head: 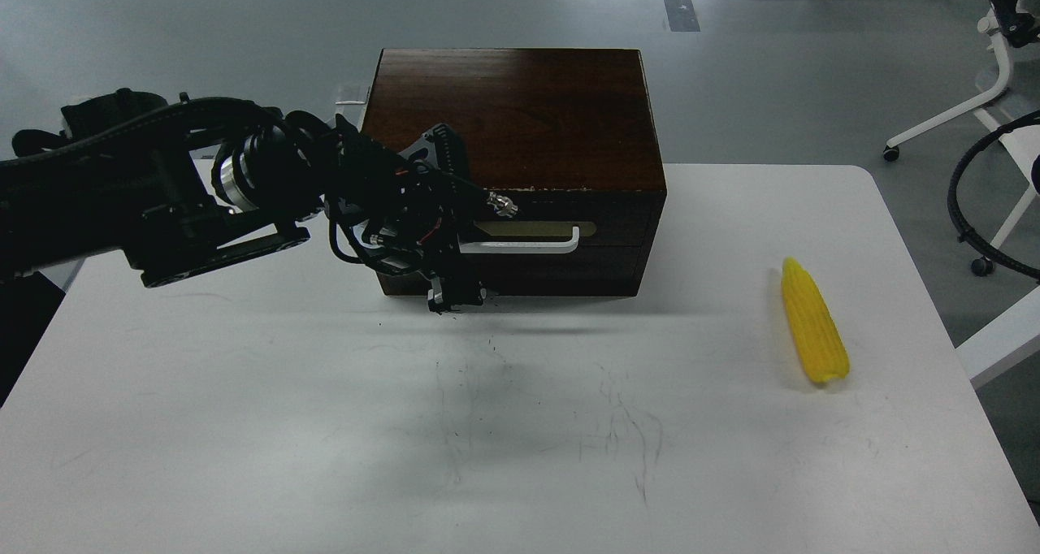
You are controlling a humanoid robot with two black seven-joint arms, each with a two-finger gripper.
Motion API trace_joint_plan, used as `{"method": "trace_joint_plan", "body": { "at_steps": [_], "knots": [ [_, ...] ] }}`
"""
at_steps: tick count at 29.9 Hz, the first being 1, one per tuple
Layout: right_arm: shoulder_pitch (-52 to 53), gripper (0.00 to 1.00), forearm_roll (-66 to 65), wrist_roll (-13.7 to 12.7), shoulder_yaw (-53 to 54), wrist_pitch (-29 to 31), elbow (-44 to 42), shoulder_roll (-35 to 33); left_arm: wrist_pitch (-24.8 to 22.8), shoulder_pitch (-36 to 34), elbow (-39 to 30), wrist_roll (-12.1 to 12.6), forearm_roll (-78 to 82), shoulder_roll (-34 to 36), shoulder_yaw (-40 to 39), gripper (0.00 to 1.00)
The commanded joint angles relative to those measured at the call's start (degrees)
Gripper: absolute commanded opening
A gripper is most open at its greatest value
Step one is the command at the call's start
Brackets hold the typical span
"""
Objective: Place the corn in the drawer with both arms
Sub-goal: 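Grasp the white drawer handle with the left gripper, then pull the drawer out toward the robot with the left gripper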
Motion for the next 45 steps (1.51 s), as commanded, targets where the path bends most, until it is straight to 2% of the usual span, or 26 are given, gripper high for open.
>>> {"method": "trace_joint_plan", "body": {
  "at_steps": [1,6,13,26,45],
  "knots": [
    [-0.03,1.0,0.0,0.0,0.03,0.0,-0.13,-0.61,0.0,0.2,-0.26,-0.01,-0.09,-0.09,0.03,0.59],
    [-0.03,1.0,0.0,0.0,0.03,0.0,-0.13,-0.61,0.0,0.02,-0.61,-0.01,-0.09,-0.18,-0.05,0.49],
    [0.06,1.0,0.0,0.0,0.03,0.0,-0.13,-0.61,-0.26,-0.33,-5.26,-0.01,-0.35,0.7,0.03,0.49],
    [0.06,1.0,0.0,-0.09,-0.06,0.0,-0.13,-0.7,-0.26,-0.59,-5.7,-0.01,-0.26,1.05,-0.06,0.5],
    [0.15,1.0,0.0,-0.18,-0.14,0.0,-1.36,-0.79,-0.53,-0.68,-12.64,-0.01,-0.35,4.48,-0.06,0.5]
  ]
}}
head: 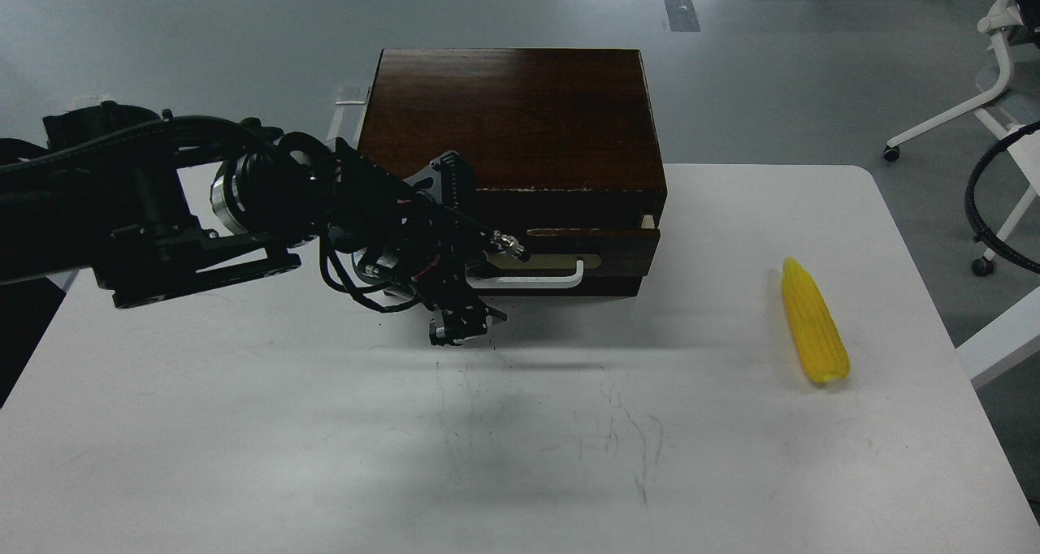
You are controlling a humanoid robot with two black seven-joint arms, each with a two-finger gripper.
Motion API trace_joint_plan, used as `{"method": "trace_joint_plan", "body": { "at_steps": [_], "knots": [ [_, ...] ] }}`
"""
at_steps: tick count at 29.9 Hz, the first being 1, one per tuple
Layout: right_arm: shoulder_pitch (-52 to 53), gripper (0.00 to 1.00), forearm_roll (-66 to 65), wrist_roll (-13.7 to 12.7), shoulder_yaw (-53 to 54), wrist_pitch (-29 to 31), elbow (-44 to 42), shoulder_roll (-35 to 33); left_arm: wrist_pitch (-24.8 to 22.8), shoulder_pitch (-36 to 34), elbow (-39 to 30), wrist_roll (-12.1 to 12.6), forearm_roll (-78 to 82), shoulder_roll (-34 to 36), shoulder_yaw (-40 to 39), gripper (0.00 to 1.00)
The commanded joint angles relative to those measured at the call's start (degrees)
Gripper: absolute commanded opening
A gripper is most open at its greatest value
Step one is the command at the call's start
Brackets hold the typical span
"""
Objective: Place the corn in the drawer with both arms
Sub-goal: 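Pull the drawer out toward the robot with the left gripper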
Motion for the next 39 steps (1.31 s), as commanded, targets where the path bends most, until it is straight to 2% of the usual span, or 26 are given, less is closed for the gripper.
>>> {"method": "trace_joint_plan", "body": {
  "at_steps": [1,36,38,39],
  "knots": [
    [0.01,1.0,-0.07,-0.09,-0.09,0.0,0.0,-0.01,-0.1,0.07,-2.01,0.08,-0.07,0.64,-0.05,0.5],
    [0.1,1.0,-0.07,-0.27,0.0,0.0,-0.09,-1.15,-1.73,0.07,-9.4,0.08,0.1,3.28,0.04,0.53],
    [0.1,1.0,-0.07,-0.27,0.0,0.0,-0.09,-1.15,-1.73,0.07,-9.4,0.08,0.1,3.19,0.04,0.55],
    [0.1,1.0,-0.07,-0.27,0.0,0.0,-0.09,-1.24,-1.73,0.07,-9.4,0.08,0.1,3.1,0.04,0.61]
  ]
}}
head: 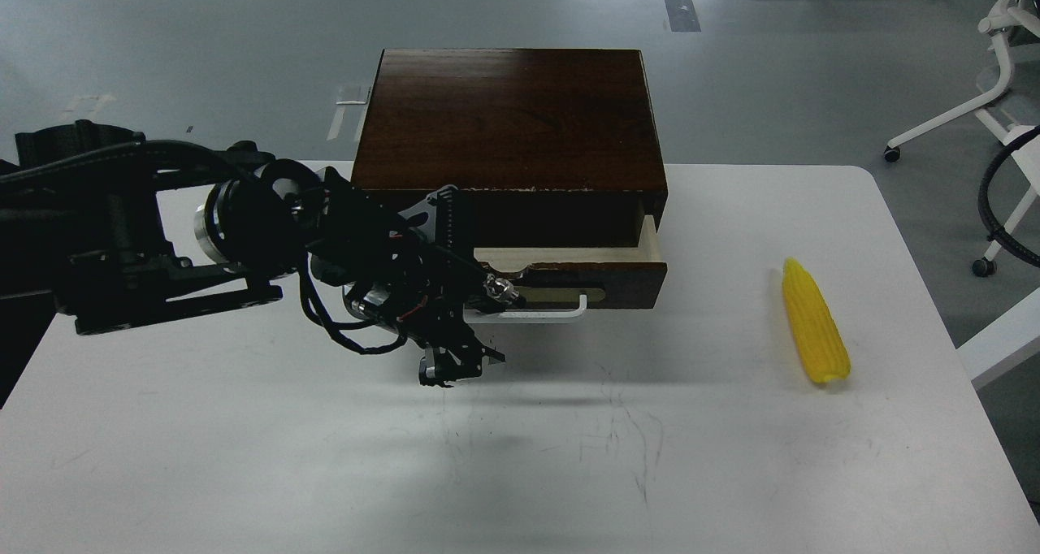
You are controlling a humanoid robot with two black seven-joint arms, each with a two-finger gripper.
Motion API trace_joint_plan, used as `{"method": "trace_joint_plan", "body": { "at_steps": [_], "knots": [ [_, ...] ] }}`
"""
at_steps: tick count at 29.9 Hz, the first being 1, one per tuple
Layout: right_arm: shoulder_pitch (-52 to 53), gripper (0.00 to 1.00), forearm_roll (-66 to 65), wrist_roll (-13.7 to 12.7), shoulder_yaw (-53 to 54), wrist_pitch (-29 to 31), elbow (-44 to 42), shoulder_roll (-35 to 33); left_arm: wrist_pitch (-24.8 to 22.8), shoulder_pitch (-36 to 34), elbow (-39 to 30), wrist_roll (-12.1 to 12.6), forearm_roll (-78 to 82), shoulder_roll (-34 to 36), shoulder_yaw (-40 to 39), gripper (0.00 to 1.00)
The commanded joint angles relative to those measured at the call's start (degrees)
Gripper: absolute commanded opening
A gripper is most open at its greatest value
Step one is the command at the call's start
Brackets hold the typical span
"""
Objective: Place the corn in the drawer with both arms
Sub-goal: 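Pull the drawer out toward the robot with the left gripper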
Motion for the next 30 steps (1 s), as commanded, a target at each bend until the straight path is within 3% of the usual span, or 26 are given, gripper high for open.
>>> {"method": "trace_joint_plan", "body": {
  "at_steps": [1,17,23,30],
  "knots": [
    [0.0,1.0,0.0,0.0,0.0,0.0,-0.02,-0.08,0.01,0.0,-0.09,-0.01,0.0,-0.19,0.01,0.67],
    [-0.09,1.0,0.0,0.0,0.0,0.0,-0.02,-0.34,0.01,-0.7,-0.18,-0.01,0.0,0.08,-0.08,0.66],
    [-0.09,1.0,0.0,0.0,0.0,0.0,-0.02,-0.34,0.01,-0.7,-0.53,-0.01,0.0,0.08,-0.08,0.57],
    [-0.26,1.0,0.0,0.0,0.0,0.0,-0.02,-0.34,0.01,-0.96,-1.32,-0.01,0.0,0.25,-0.08,0.53]
  ]
}}
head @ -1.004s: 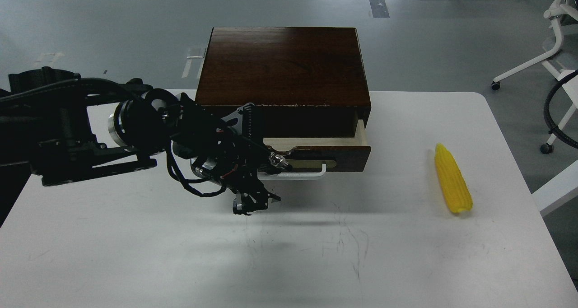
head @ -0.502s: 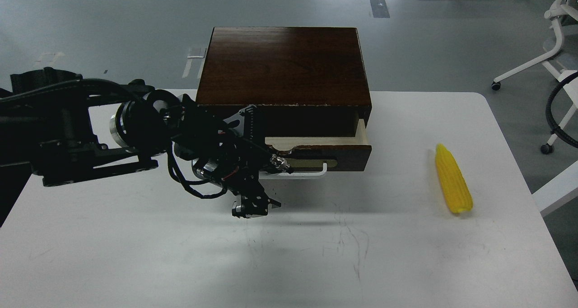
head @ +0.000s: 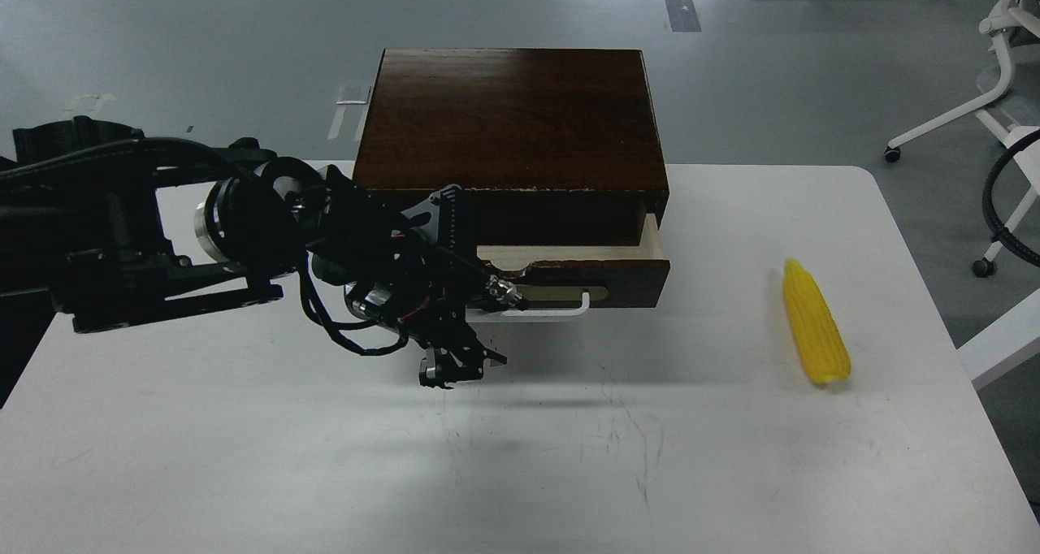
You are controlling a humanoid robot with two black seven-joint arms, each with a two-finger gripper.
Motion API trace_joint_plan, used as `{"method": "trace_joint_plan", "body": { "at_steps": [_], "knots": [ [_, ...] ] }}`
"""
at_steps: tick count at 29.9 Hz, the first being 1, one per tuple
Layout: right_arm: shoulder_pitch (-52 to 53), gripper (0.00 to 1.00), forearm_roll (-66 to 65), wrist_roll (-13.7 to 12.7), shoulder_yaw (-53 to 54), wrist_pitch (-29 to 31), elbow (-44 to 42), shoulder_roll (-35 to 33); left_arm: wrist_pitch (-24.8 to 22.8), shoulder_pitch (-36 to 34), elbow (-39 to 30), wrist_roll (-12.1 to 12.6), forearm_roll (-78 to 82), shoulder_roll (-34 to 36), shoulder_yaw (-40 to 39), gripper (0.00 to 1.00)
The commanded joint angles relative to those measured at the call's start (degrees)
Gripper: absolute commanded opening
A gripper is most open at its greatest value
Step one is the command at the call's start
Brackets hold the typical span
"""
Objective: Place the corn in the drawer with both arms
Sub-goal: 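Pull the drawer out toward the robot with the left gripper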
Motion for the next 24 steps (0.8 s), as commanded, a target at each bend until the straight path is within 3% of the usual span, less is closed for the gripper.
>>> {"method": "trace_joint_plan", "body": {
  "at_steps": [1,15,21,24],
  "knots": [
    [-0.03,1.0,-0.02,0.0,0.0,0.0,0.0,0.0,0.01,-0.28,-0.47,-0.01,0.0,0.08,0.03,0.53],
    [-0.38,1.0,-0.02,0.08,0.0,0.0,0.0,0.0,0.01,-0.9,-1.44,-0.01,0.0,0.43,0.11,0.57],
    [-0.38,1.0,-0.02,0.08,0.0,0.0,0.0,-0.09,0.01,-1.34,-1.44,-0.01,-0.17,1.39,-0.76,0.77],
    [-0.55,1.0,-0.02,0.08,-0.35,0.0,0.0,-0.96,0.01,-1.87,-1.53,-0.01,-2.36,5.33,-4.43,0.95]
  ]
}}
